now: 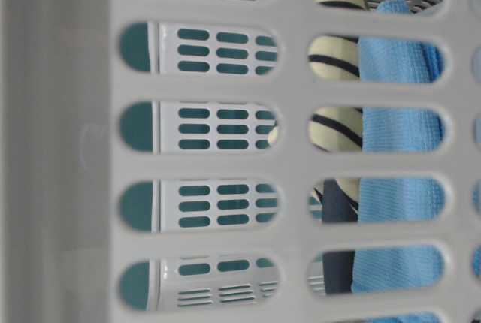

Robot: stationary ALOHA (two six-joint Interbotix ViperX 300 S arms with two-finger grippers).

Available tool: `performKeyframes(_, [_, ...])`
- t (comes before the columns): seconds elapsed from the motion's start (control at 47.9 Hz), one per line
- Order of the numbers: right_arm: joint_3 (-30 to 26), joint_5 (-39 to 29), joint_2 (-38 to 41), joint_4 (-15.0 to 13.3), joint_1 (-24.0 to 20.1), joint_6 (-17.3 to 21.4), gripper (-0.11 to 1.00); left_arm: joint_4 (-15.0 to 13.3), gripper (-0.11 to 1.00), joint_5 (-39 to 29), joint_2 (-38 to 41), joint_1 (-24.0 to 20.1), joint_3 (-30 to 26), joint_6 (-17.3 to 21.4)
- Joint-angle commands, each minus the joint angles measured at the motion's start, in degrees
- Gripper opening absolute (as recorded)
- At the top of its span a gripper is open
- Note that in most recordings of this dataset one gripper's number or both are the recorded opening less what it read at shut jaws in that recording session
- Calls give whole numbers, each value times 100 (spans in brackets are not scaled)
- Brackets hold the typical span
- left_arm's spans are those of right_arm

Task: Pick up the blue cloth from the shopping basket with the left arm.
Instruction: 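Move the left gripper over the basket toward the blue cloth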

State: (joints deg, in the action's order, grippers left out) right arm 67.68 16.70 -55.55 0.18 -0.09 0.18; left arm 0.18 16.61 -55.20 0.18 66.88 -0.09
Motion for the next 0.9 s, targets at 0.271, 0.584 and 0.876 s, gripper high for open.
performKeyframes(0.271, [-176, -229, 9, 176, 114, 308, 1, 229, 0, -2417, 571, 422, -1819, -483])
performKeyframes(0.584, [-299, -281, -53, 272, 281, 993, 63, 229, 0, -4104, 1767, 703, -3340, -448])
performKeyframes(0.876, [-290, -281, -149, 105, 290, 940, 73, 229, 0, -4878, 2979, 747, -4280, -492])
